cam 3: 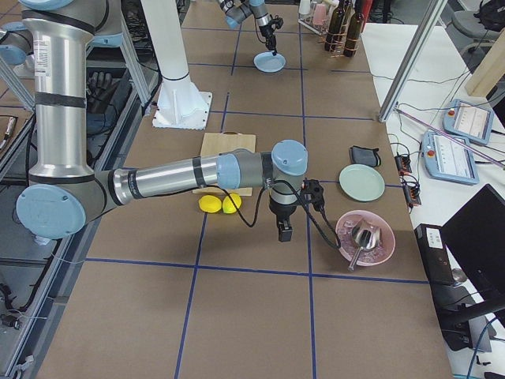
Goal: Pick orange to plate
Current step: 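Push the light blue plate with the left gripper toward the table center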
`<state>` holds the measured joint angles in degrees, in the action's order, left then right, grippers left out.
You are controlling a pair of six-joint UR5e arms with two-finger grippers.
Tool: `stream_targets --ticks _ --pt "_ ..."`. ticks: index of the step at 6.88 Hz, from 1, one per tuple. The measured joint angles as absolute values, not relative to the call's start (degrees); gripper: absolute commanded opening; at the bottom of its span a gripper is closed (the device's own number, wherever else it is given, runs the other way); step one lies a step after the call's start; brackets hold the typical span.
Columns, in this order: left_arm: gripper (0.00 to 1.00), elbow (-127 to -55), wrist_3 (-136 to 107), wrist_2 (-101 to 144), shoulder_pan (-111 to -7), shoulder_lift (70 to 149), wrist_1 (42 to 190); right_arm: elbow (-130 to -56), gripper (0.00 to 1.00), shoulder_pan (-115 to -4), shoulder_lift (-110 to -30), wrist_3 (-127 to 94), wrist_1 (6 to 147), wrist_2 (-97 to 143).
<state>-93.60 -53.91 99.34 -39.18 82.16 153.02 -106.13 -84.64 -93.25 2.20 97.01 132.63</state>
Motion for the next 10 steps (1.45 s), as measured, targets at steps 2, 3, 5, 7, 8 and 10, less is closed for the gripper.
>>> stream_targets --ticks 2,3,5,7,8,10 --pt "0.0 -93.6 -53.9 99.5 -39.1 82.2 153.1 -106.0 1.0 -84.6 -93.3 2.2 97.0 132.6" --pt "0.0 -93.8 -53.9 99.6 -39.2 82.1 153.1 -106.0 1.0 -84.6 -93.3 2.2 97.0 132.6" --pt "0.0 -96.8 -53.8 102.1 -39.6 82.2 152.7 -106.2 1.0 -84.7 -93.3 2.2 97.0 132.6" --pt "0.0 -98.7 -54.2 107.2 -41.5 86.7 149.3 -106.2 1.0 -84.7 -93.3 2.2 97.0 132.6" --pt "0.0 -97.7 -55.9 107.7 -42.1 94.0 143.8 -106.3 1.0 -84.7 -93.3 2.2 97.0 132.6" --pt "0.0 -90.2 -61.9 106.5 -41.1 111.9 133.5 -106.1 1.0 -84.7 -93.3 2.2 97.0 132.6"
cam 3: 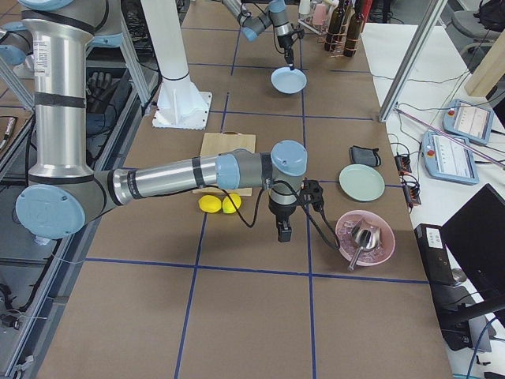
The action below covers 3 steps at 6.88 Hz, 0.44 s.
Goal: Pick orange to plate
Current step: 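Push the light blue plate with the left gripper toward the table center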
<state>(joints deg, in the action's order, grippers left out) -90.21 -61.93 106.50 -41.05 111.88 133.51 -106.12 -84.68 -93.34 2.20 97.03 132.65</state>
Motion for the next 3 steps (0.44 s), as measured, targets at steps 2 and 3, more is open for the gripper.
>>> stream_targets --ticks 2,3 --pt "0.0 -84.0 -66.1 100.6 -35.9 121.3 131.4 -106.0 1.0 -84.7 -93.3 2.2 97.0 132.7" --pt "0.0 -82.3 -67.6 98.9 -33.4 123.8 131.2 -105.9 1.0 -84.7 -93.3 2.2 97.0 132.7"
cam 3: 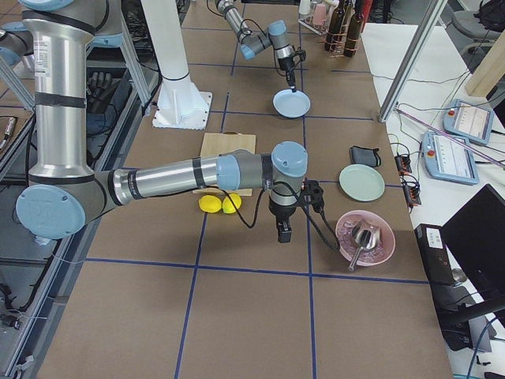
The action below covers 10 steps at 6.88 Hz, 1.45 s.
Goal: Pick orange to plate
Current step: 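Push the light blue plate with the left gripper toward the table center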
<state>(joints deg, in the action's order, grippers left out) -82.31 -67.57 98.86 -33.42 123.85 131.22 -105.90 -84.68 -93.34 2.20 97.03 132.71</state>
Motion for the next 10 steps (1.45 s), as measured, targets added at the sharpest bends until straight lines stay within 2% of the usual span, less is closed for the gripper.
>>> stream_targets --ticks 1,2,3,4,7,10 --pt "0.0 -81.3 -68.4 98.1 -31.6 125.2 131.2 -105.8 1.0 -84.7 -93.3 2.2 97.0 132.7" --pt "0.07 -80.7 -68.7 97.8 -30.2 125.6 131.2 -105.7 1.0 -84.7 -93.3 2.2 97.0 132.7" --pt "0.69 -80.4 -68.6 97.7 -29.6 125.7 131.2 -105.7 1.0 -84.6 -93.3 2.2 97.0 132.7" --pt "1.0 -80.4 -68.5 97.7 -29.5 125.6 131.2 -105.7 1.0 -84.6 -93.3 2.2 97.0 132.7" --pt "1.0 -83.1 -65.7 100.0 -32.4 124.8 127.5 -106.4 1.0 -84.6 -92.9 2.3 97.0 133.7" --pt "1.0 -100.4 -44.0 108.2 -44.2 115.0 109.9 -107.1 1.0 -82.9 -92.7 2.0 89.7 139.0"
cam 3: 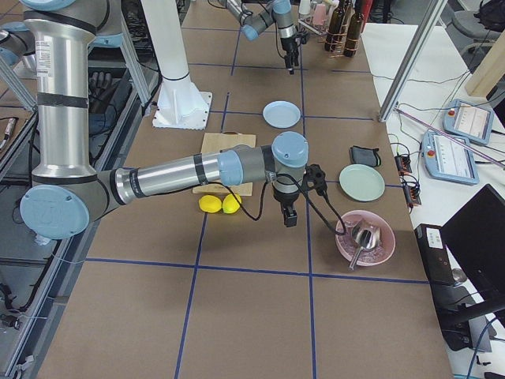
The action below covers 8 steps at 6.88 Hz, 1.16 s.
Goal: Pick orange to plate
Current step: 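Withdraw the left arm away from the plate, then reach the right gripper down over the orange tangerine and grasp it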
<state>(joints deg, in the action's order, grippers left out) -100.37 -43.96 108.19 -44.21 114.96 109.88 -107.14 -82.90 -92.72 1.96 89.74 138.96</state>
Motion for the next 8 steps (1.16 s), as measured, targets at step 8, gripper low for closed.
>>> stream_targets --ticks 8 --pt "1.0 -97.0 12.1 132.5 -89.1 86.6 92.9 -107.5 1.0 -67.2 -79.5 -20.6 83.9 134.8"
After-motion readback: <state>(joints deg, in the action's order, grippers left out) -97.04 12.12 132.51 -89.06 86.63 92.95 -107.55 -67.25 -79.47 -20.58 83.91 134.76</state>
